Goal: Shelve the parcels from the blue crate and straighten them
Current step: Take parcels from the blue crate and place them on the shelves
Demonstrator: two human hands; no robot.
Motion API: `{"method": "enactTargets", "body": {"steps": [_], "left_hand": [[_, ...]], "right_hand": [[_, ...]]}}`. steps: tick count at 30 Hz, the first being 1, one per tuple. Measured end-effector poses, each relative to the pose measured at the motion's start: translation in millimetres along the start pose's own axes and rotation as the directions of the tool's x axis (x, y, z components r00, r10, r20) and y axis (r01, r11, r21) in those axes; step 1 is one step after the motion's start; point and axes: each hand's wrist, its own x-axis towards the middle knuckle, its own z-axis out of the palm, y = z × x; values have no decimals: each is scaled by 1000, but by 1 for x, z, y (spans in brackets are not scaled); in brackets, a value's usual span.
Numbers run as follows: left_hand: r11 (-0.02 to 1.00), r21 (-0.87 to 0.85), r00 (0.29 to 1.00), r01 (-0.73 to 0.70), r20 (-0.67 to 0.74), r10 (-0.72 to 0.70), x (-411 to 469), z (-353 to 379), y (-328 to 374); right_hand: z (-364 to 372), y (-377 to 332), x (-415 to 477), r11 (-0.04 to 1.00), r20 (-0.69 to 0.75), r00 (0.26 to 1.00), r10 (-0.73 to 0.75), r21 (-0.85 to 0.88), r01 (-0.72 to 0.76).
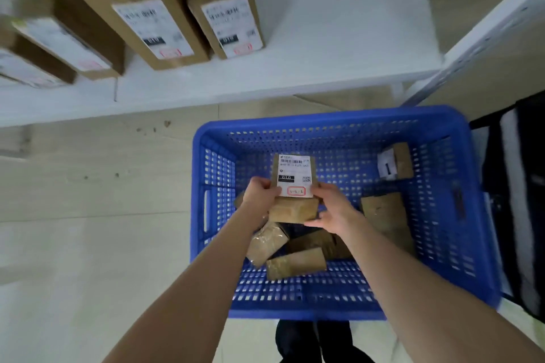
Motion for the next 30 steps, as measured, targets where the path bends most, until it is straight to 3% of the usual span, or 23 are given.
{"method": "enactTargets", "body": {"steps": [7,15,19,30], "left_hand": [[981,-125,987,-147,53,154,-155,-73,95],[927,-238,956,-289,-25,291,-303,-152,187],[890,-262,928,-374,-102,359,-364,-180,212],[843,-189,864,-503,-131,486,-494,-199,226]], "right_hand": [[23,-48,-175,993,-5,993,-114,12,114],[60,-100,-348,962,161,949,-272,42,268],[70,-118,-414,941,251,907,-337,62,333],[60,-118,-536,856,305,810,-500,36,515]]}}
